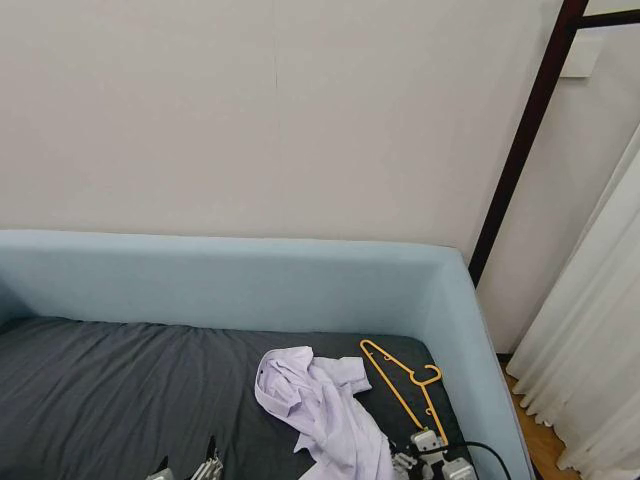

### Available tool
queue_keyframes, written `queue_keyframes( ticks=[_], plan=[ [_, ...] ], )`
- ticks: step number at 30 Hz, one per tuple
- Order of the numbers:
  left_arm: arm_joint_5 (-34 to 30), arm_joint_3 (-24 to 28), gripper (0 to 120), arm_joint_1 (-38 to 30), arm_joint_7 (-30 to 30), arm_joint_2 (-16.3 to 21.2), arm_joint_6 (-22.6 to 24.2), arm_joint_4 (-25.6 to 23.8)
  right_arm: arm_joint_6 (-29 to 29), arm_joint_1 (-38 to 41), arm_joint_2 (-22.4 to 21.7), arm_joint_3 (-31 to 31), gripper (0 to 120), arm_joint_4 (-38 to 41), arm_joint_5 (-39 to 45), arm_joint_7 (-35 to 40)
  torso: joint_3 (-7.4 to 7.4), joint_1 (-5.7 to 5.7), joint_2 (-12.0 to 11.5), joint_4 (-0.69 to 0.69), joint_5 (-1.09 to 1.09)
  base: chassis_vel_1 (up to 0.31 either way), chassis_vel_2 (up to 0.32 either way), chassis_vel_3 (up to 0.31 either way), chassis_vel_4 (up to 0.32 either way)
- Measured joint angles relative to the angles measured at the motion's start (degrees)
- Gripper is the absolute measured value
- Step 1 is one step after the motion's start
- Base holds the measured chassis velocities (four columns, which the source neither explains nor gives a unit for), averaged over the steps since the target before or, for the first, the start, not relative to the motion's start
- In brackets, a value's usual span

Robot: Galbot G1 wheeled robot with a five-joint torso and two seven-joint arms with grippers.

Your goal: Pick up the clothes from the sofa and hang them on the clothes hanger.

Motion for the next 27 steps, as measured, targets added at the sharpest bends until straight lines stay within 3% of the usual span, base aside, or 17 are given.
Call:
queue_keyframes(
  ticks=[4, 10, 14, 20, 24, 26, 27],
  plan=[
    [-12.20, 1.08, 97, -8.07, -5.43, -1.29, 7.79, 0.50, 0.08, 5.80, 0.56, -4.35, 100, -1.30, 1.78, -0.27, 0.01, 0.00, -0.01, 0.02, 0.01, 0.000, 0.000, 0.000, 0.000],
    [-20.82, 1.18, 95, -18.05, -12.73, -4.24, 11.86, 4.44, 0.05, 8.45, 0.63, -6.41, 100, -1.92, 2.95, -0.33, 0.01, 0.01, -0.01, -0.01, 0.01, 0.000, 0.000, 0.000, 0.000],
    [-25.51, 1.79, 85, -25.61, -17.87, -7.54, 13.76, 10.61, -0.33, 9.16, 0.37, -6.21, 100, -1.82, 4.01, -0.33, 0.01, 0.01, -0.01, -0.01, 0.01, 0.000, 0.000, 0.000, 0.000],
    [-25.96, 2.89, 81, -31.58, -20.17, -11.72, 14.93, 18.75, -1.20, 10.93, 0.41, -6.99, 100, -1.93, 5.36, -0.27, 0.01, 0.01, -0.01, 0.00, 0.02, 0.000, 0.000, 0.000, 0.000],
    [-24.31, 3.56, 83, -38.04, -20.16, -16.63, 14.93, 28.08, -2.00, 12.42, -0.21, -8.21, 100, -1.55, 6.77, 0.08, 0.01, 0.01, -0.01, 0.00, 0.01, 0.000, 0.000, 0.000, 0.000],
    [-24.28, 3.54, 83, -38.37, -20.16, -16.88, 14.93, 28.47, -2.04, 12.51, -0.26, -8.27, 100, -1.55, 6.83, 0.11, 0.00, 0.01, -0.01, 0.00, 0.01, 0.000, 0.000, 0.000, 0.000],
    [-24.00, 3.28, 83, -41.04, -20.10, -18.27, 14.89, 31.82, -2.19, 12.90, -0.48, -8.53, 100, -1.55, 7.13, 0.28, 0.00, 0.01, -0.01, -0.03, 0.00, 0.000, 0.000, 0.000, 0.000]
  ],
)
